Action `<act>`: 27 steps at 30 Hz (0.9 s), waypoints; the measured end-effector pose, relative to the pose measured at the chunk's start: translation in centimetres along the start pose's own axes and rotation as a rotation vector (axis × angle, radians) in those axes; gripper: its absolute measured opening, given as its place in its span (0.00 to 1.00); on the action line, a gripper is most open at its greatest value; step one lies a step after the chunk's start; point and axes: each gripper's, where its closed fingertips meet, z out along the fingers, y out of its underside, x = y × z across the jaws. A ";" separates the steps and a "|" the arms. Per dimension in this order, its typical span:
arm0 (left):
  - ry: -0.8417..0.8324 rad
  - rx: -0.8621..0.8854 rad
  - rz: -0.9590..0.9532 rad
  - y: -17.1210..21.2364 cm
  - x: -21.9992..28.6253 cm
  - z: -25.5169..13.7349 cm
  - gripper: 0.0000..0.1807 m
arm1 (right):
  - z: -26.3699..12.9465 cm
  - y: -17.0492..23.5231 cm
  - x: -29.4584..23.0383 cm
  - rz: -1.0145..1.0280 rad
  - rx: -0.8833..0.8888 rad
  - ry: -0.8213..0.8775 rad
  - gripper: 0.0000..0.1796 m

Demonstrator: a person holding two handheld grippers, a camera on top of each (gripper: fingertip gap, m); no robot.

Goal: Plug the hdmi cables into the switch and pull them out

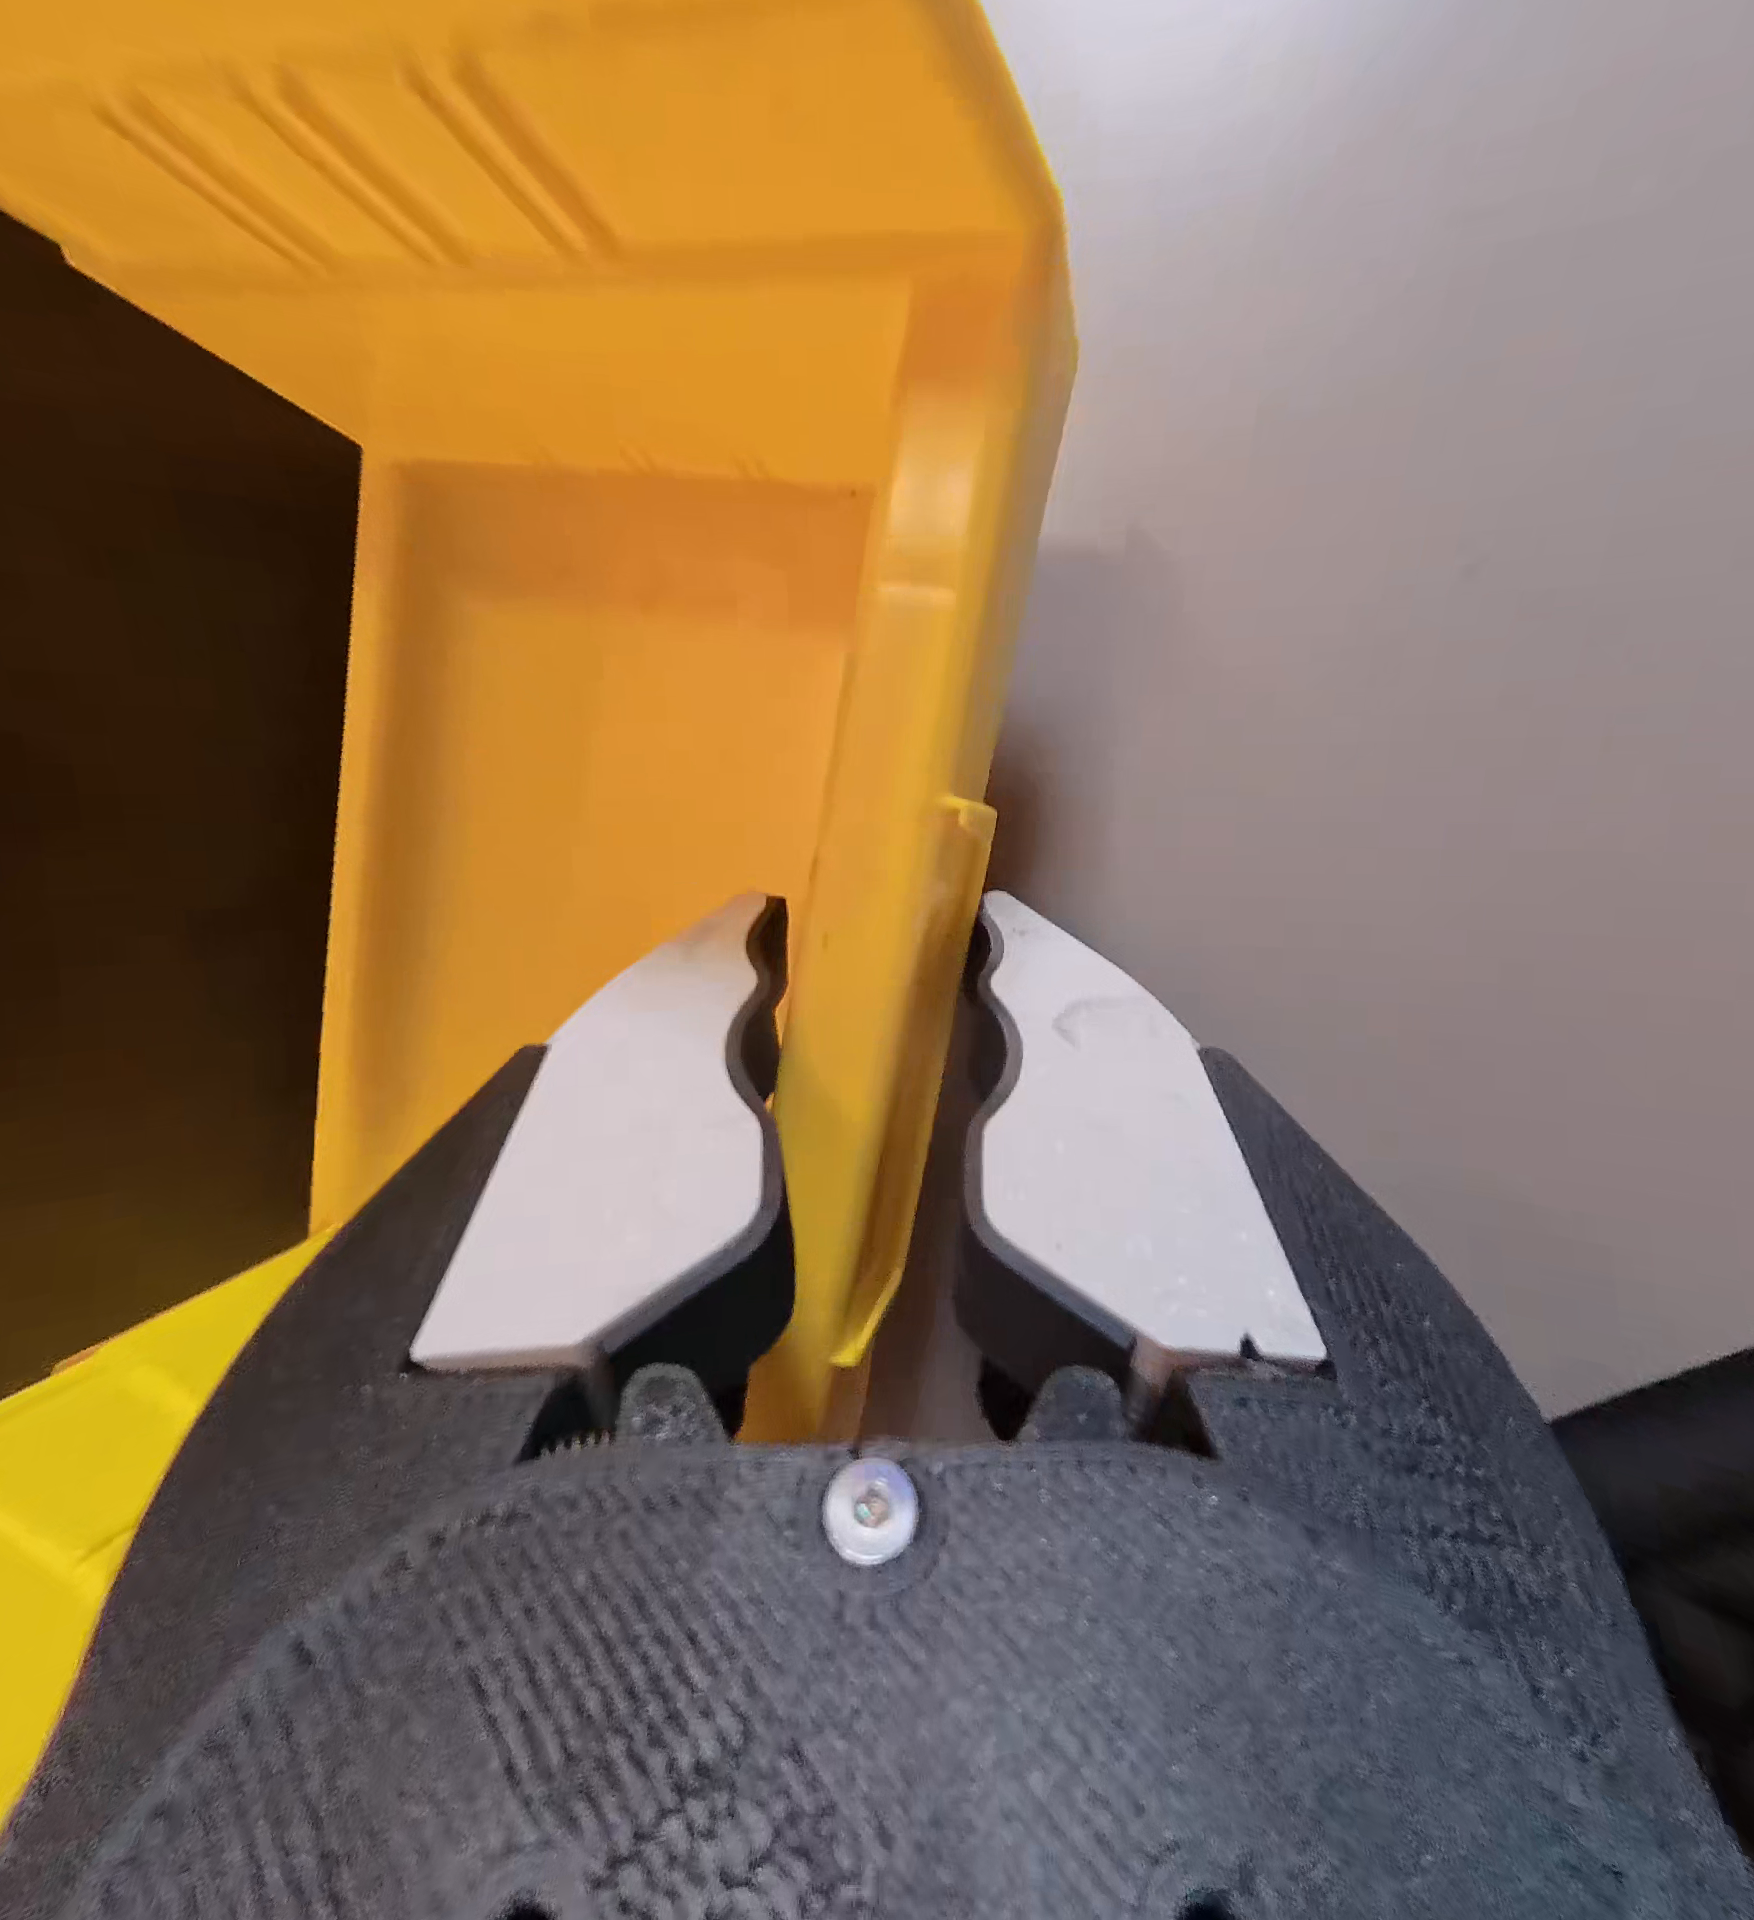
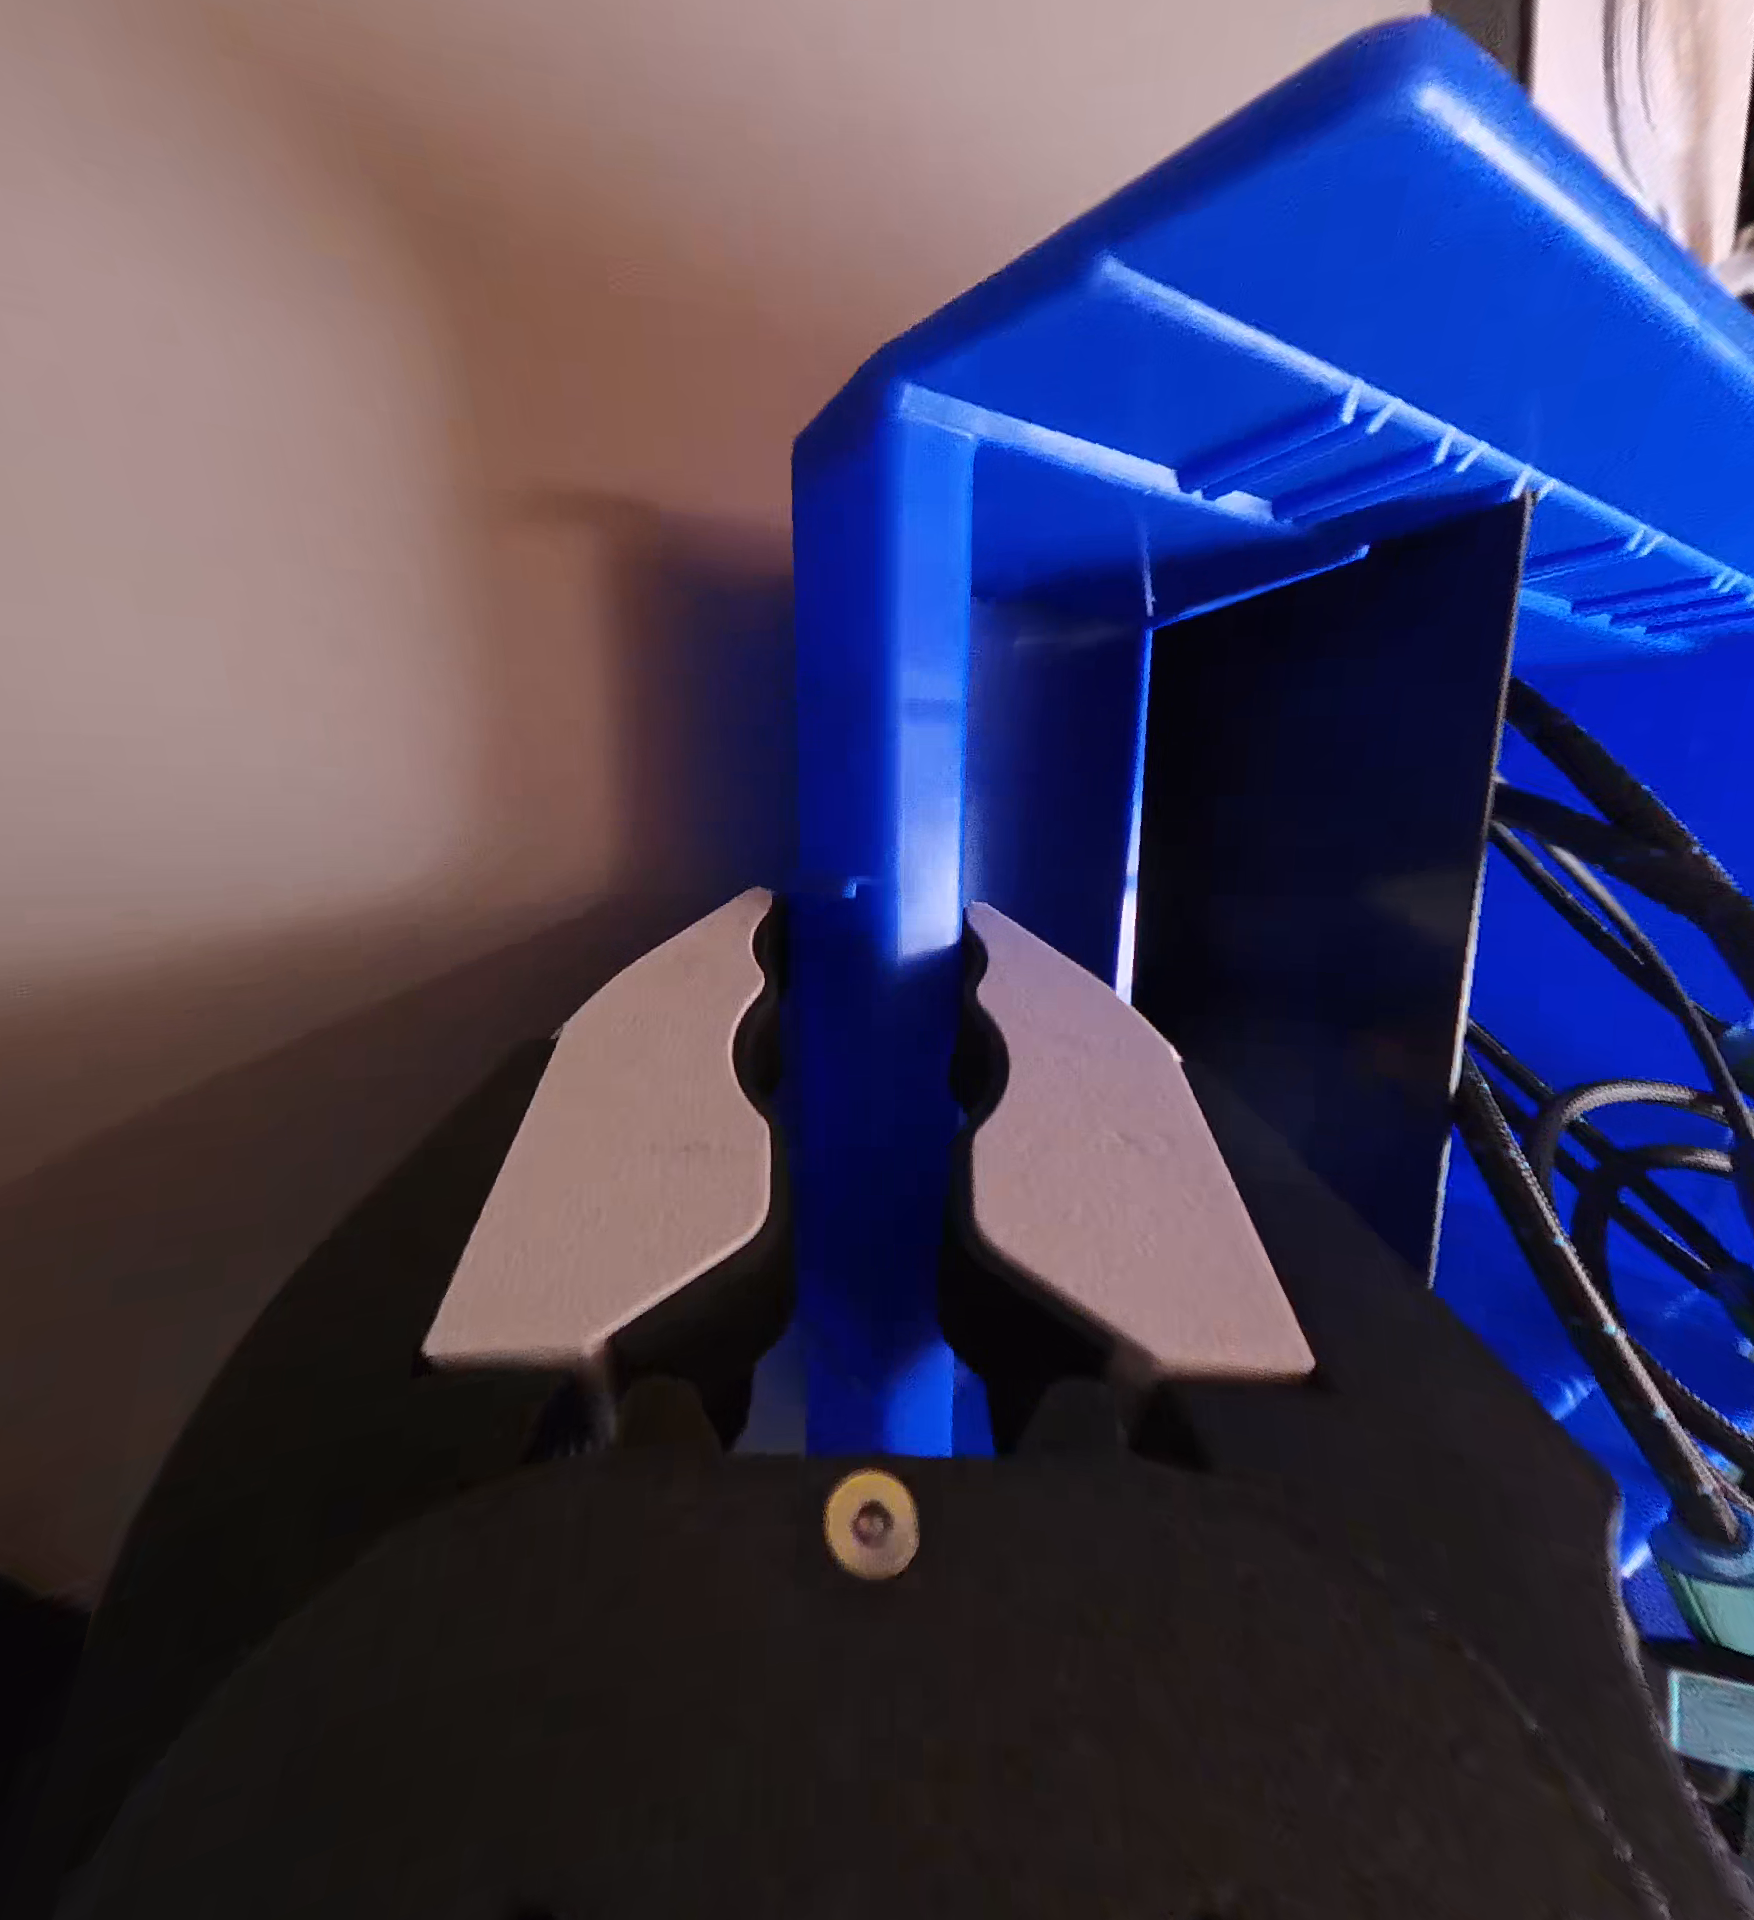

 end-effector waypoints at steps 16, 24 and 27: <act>0.087 0.219 0.349 -12.6 8.6 2.0 0.22 | -8.9 -5.3 -13.4 -0.122 0.233 0.009 0.21; 0.403 0.690 -0.176 -15.1 14.2 -8.0 0.28 | -18.3 1.3 -7.1 0.703 0.568 0.252 0.19; 0.528 0.778 -0.398 -15.5 18.8 -10.0 0.34 | -15.9 5.8 -6.8 0.969 0.533 0.249 0.25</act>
